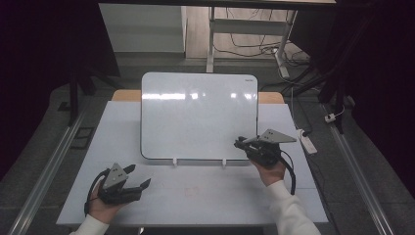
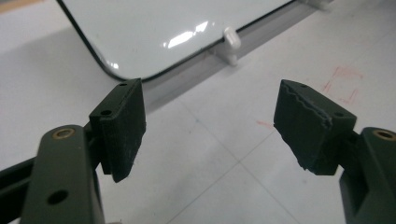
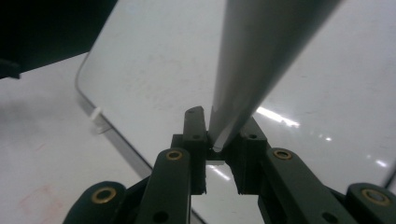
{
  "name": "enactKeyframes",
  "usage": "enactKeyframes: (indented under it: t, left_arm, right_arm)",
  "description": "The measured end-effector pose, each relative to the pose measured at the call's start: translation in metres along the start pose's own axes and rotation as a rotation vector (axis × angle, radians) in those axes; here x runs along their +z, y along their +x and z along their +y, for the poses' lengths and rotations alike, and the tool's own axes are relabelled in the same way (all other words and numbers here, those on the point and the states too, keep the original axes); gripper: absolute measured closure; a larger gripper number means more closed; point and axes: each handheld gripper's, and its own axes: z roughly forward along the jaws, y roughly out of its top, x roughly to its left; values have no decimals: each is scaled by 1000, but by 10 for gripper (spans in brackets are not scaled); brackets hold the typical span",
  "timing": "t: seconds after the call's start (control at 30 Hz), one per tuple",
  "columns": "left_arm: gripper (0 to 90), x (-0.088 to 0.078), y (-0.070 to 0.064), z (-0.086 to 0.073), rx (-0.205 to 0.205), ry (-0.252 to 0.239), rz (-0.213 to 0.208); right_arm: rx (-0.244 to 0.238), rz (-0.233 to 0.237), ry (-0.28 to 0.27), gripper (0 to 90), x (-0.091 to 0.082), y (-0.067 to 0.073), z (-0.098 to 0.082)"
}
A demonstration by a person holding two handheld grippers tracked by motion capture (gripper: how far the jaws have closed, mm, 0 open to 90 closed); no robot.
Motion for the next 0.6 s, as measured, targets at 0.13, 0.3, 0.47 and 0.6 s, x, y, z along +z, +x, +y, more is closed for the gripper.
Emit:
enactKeyframes:
  t: [0.13,0.3,0.47,0.6]
  left_arm:
    - [258,-3,-6,8,22,-37,0]
    - [260,3,-12,24,36,-68,-22]
    - [260,11,-18,43,45,-83,-53]
    - [266,16,-27,57,68,-98,-74]
  right_arm:
    - [-7,62,7,775,5,15,1]
    - [-22,134,34,775,17,34,2]
    - [-18,190,56,775,26,47,0]
    - [-3,220,64,775,31,53,-1]
